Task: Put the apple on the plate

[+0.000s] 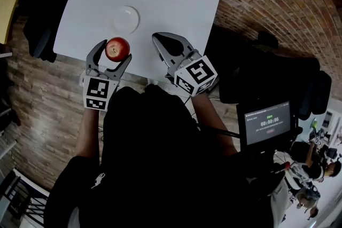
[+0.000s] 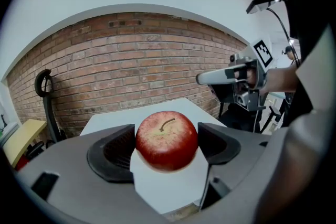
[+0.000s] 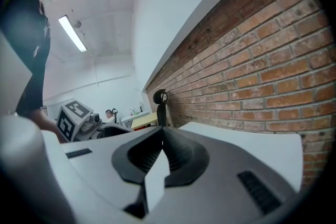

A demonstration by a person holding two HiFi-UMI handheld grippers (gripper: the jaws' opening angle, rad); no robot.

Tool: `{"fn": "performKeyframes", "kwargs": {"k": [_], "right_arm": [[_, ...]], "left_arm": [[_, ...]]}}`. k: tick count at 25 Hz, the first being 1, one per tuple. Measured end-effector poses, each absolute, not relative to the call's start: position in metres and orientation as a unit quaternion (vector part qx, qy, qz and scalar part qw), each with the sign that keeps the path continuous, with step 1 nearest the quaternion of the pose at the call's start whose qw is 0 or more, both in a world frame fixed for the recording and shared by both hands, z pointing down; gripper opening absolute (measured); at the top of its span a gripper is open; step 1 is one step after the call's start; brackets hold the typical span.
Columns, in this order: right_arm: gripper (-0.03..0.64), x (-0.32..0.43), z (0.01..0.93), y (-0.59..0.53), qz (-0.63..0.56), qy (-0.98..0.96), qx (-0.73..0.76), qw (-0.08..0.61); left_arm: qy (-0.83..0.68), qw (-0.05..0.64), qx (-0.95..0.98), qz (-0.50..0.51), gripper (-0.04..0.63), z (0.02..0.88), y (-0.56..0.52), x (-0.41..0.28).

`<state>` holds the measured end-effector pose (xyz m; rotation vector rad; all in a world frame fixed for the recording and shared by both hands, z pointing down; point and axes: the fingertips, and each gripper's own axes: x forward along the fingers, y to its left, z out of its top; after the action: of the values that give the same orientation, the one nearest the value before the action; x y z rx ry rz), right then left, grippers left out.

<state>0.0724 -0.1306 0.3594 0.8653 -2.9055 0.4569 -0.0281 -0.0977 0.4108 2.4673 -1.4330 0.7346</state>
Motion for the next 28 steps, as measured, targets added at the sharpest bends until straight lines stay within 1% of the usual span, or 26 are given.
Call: {"fn": "performKeyframes", "kwargs": {"k": [7,13,20,28], "right_arm": [[0.005,0.071,0.36,-0.123,0.152,-0.951,0.266,0.039],[0.005,0.079,0.38,-0.142,0.169,-0.951,0.255,0.051],[0.005,0.073,0.378,-0.153,0.169,-0.949,0.262,0.052],[0.003,0.07,0.382,-0.164,0.173,-0.94,0.287,0.06]], "left_arm": [[-0.495,0.104,0.824,0.254,0.38,0.41,-0.082,-0.03],[-0.499,0.113,0.818,0.262,0.38,0.421,-0.103,-0.02],[-0.488,0.12,0.823,0.265,0.38,0.427,-0.111,-0.025],[-0.464,0.093,0.838,0.272,0.38,0.43,-0.135,-0.03]]}}
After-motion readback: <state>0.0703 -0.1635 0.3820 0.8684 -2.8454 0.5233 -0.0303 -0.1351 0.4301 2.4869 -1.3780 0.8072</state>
